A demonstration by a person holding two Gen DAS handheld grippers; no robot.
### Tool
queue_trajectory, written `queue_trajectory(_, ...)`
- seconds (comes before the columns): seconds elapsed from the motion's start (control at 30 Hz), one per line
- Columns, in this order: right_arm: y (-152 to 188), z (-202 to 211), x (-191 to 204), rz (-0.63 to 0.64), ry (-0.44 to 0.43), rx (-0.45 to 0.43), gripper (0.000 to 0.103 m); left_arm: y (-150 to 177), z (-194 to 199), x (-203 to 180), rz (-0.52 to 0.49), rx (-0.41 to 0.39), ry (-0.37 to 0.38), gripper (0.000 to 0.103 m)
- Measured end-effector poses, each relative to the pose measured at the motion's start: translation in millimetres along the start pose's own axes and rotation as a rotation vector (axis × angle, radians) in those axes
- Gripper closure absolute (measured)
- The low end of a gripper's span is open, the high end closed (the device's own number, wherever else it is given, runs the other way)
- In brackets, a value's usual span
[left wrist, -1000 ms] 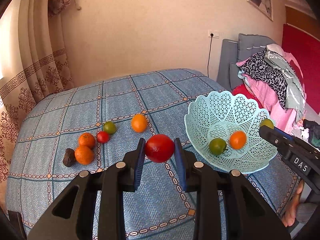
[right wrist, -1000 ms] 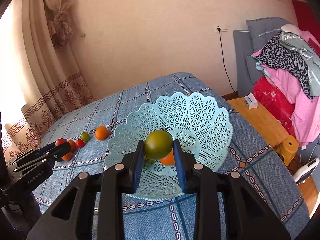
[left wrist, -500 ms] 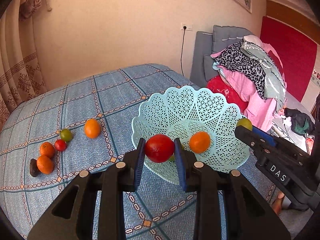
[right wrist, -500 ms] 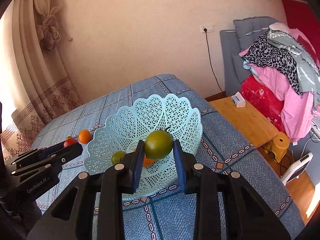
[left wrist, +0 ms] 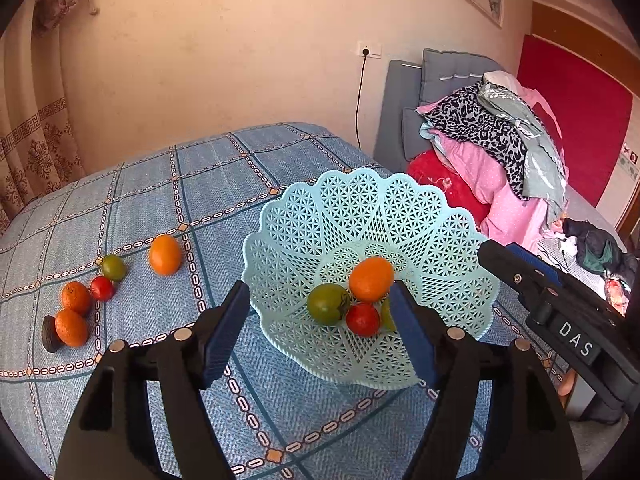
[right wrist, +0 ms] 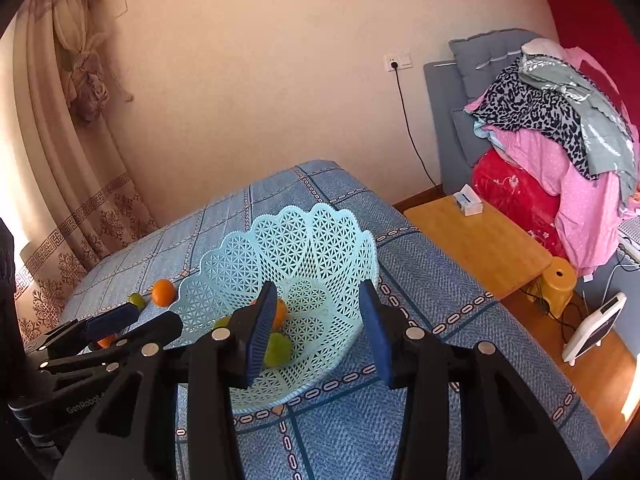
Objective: Organize fruits
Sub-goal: 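Lower the red tomato into the basket and open the left tool, then move both tools away from the basket back toward the remaining fruit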
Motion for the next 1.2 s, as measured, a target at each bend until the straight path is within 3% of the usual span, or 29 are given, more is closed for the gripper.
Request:
queue_trajectory(0.07, 0, 0, 3, 0.003, -0.004, 0.000, 0.060, 0, 3, 4, 0.006, -0.005, -0.017, 0.017)
queue_trajectory(0.2, 1, 1, 8, 0.012, -0.011, 0.002, 0.059, -1, 10, 14, 0.025, -0.014, -0.051, 0.015)
queue_trajectory(0.37, 4, 2, 14, 0.019, -0.016, 0.005, 0.058, -2, 18, 26, 0.047, -0.031, -0.066, 0.004)
queue_trajectory(0.43, 4, 3, 17, 0.020, -0.021, 0.003, 0.051, -3, 22, 31, 0.056, -0.043, -0.071, 0.004)
queue_trajectory(1.2, 28, 6, 86, 0.127, -0.122, 0.044, 0.050, 13, 66, 117, 0.172, -0.085, -0.229, 0.003)
Point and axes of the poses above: each gripper's, at about its wrist camera, not at the fingertips, and z roughly against the way its jaws point, x to its left, y to its underside, the point moved 6 cm from there along -z, roughly the way its jaws point, and after that the axes turned 6 degrees about -z, right-handed, at the moved point
